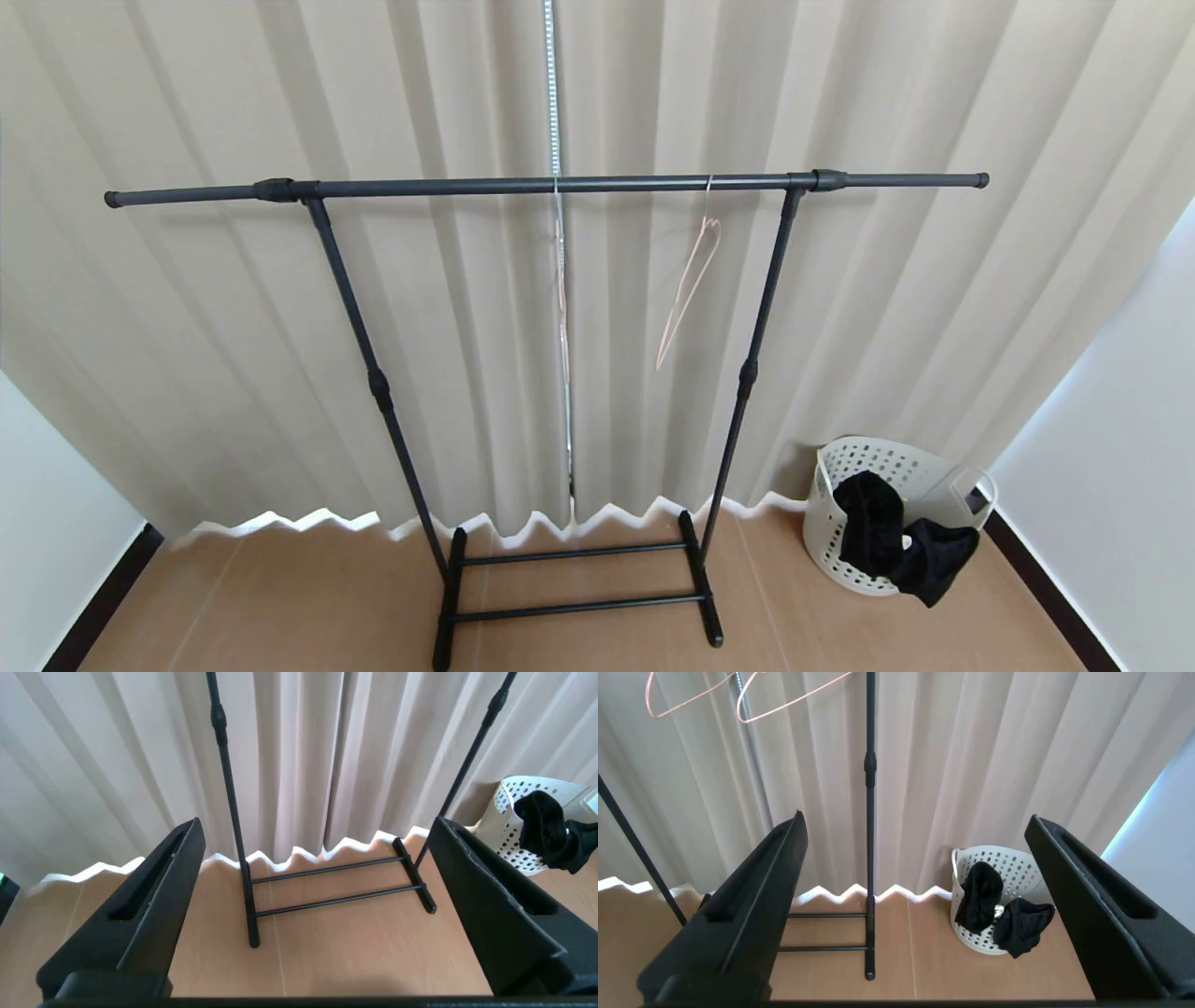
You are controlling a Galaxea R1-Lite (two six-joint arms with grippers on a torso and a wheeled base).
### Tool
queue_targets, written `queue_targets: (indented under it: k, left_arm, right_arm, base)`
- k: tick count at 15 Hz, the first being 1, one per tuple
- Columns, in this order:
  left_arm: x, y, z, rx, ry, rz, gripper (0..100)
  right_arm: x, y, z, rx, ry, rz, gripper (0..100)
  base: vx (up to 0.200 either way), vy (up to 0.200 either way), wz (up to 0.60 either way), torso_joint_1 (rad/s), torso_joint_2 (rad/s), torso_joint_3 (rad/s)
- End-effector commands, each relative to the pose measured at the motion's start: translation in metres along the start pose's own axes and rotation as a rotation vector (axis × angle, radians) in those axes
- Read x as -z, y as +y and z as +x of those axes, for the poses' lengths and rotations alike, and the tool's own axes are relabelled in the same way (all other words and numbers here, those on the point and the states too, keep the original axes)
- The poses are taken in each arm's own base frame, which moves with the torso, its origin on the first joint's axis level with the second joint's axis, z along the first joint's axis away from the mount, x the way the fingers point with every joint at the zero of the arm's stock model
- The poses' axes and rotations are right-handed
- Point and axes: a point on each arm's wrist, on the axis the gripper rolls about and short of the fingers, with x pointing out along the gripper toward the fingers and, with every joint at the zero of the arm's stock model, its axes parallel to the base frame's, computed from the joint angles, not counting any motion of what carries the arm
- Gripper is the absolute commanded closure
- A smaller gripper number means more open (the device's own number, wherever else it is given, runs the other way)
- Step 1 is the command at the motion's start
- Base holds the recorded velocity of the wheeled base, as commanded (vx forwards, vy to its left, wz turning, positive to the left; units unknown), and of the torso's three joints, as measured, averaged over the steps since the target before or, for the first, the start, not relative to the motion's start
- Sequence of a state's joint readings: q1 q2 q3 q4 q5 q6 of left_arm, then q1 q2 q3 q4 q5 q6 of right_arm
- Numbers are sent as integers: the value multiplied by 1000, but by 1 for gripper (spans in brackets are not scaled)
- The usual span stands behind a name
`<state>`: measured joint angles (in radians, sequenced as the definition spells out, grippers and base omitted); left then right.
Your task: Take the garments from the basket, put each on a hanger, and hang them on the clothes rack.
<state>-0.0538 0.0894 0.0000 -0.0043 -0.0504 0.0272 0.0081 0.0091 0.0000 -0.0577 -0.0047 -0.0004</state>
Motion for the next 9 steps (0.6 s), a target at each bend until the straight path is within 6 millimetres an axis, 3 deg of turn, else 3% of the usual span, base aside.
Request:
queue_targets:
  k: [1,9]
  left_arm:
    - [0,0,0,0,-1,0,0]
    - [0,0,0,0,-1,0,0]
  right_arm:
    - [0,0,0,-1,1,0,0]
    - [0,0,0,2,1,2,0]
  base:
    - [0,0,0,0,0,0]
    - [0,0,0,0,0,0]
